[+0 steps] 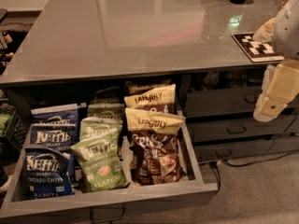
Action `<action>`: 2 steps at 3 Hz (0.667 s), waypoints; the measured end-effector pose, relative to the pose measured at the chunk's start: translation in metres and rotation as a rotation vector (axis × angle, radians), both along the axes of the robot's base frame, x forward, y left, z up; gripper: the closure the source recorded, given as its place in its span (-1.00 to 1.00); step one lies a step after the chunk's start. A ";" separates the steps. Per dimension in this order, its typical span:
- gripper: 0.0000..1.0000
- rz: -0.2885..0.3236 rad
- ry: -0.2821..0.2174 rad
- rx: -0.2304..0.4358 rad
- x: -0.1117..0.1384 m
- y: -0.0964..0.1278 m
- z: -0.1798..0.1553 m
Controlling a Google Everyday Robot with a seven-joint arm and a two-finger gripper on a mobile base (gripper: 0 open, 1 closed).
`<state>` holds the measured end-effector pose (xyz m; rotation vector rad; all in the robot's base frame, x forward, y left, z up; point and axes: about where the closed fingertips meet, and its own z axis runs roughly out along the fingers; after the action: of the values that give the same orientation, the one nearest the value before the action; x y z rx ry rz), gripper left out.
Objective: Pick blue chip bag from top drawer and place on counter
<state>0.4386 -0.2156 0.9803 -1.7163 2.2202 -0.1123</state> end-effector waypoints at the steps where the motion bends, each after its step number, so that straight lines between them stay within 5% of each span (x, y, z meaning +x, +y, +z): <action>1: -1.00 -0.008 -0.015 -0.003 0.002 -0.001 0.007; 2: -1.00 0.012 -0.049 -0.004 -0.016 0.011 0.024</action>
Offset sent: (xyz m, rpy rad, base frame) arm -0.0440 0.0290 0.0470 -0.0069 -0.0821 0.0433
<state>0.4230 -0.2042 1.0044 -1.7102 2.1758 -0.1546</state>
